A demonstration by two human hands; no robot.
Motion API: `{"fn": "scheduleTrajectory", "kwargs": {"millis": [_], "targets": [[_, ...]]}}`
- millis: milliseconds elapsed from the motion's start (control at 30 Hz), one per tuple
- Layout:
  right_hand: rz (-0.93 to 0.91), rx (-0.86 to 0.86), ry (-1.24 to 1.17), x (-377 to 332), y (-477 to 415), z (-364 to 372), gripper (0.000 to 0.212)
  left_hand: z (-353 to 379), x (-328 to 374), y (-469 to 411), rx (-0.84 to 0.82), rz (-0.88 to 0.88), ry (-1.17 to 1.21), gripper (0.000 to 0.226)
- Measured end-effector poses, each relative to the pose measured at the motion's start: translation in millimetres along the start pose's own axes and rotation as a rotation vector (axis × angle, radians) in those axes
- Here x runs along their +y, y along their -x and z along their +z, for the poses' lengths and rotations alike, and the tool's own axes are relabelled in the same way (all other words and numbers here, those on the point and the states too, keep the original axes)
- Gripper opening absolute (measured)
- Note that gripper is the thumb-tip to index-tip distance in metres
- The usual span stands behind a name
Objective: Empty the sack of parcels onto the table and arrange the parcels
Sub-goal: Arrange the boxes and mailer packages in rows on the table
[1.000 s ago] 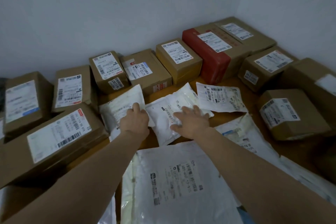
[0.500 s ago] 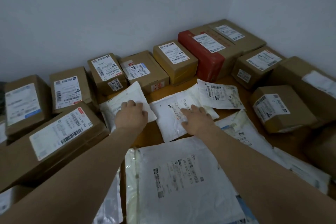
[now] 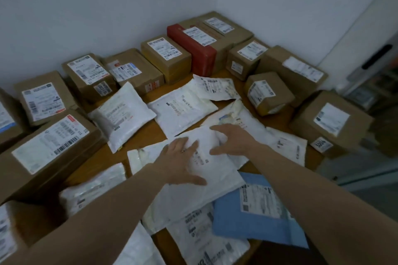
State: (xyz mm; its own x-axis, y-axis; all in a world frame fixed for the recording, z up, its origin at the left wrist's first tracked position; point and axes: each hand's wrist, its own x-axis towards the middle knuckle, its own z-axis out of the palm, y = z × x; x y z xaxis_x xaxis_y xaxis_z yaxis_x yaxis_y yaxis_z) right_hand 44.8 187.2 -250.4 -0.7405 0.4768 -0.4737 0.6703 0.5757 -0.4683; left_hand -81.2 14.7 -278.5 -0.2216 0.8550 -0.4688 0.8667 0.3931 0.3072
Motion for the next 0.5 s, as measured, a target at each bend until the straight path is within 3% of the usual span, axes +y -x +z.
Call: {"fn": "scheduleTrajectory", "kwargs": {"millis": [100, 200, 267, 333, 400, 500], "targets": [[0.02, -0.066, 0.244, 7, 28, 22, 0.095, 14, 10, 5, 0.059, -0.054, -0.151, 0.103], [0.026, 0.002, 0.485, 10, 45, 41, 0.083, 18, 20, 19, 0.2, -0.145, -0.159, 0.084], [-0.019, 0.077, 0.443, 9, 54, 53, 0.072, 21, 25, 30, 0.242, -0.202, -0.116, 0.074], [-0.188, 0.214, 0.32, 3, 66, 67, 0.056, 24, 25, 44, 0.278, -0.264, -0.083, 0.064], [-0.346, 0.283, 0.201, -1, 76, 78, 0.056, 28, 26, 60, 0.323, -0.3, -0.088, 0.054], [-0.453, 0.022, 0.303, -13, 97, 85, 0.054, 40, 30, 86, 0.336, -0.364, -0.098, 0.045]]}}
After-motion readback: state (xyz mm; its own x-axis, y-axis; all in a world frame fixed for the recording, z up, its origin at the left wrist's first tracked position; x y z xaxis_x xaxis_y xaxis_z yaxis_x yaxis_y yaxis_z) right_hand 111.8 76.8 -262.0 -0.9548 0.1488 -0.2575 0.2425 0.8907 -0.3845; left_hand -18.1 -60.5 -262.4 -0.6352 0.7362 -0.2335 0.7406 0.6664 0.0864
